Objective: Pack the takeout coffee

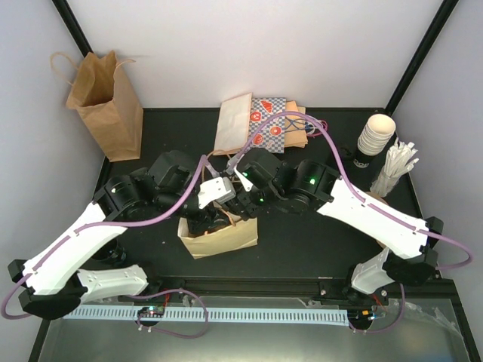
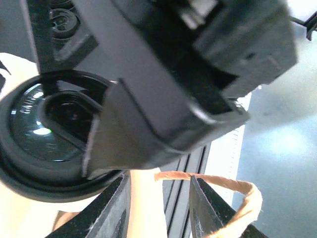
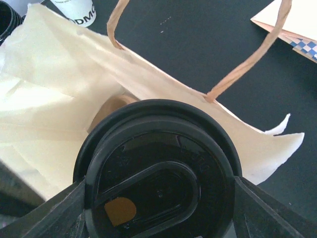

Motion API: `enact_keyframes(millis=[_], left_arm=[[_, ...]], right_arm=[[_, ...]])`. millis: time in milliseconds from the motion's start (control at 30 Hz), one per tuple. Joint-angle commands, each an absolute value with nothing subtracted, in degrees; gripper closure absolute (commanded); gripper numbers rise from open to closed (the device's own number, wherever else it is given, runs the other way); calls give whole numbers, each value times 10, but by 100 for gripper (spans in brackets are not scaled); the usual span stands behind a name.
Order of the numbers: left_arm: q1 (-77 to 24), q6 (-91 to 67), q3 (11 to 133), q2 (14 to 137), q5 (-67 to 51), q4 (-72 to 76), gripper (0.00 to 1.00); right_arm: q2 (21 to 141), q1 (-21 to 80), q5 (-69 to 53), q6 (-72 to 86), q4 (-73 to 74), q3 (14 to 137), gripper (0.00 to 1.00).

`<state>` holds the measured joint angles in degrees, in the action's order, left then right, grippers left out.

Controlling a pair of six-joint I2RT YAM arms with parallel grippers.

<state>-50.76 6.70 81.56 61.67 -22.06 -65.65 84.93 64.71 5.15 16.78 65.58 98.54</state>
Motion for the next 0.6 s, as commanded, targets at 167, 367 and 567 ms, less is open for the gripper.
enact_keyframes(millis=[167,367,567], left_arm=[[-512,29,783,579,-266,-646,68],[-512,23,771,572,-272,-636,70],[-512,7,771,561,-292,-626,66]], right_arm=[[882,650,57,167,669,1037,34],[885,650,41,172,660,1003,34],[866,651,46,178,634,932,35]])
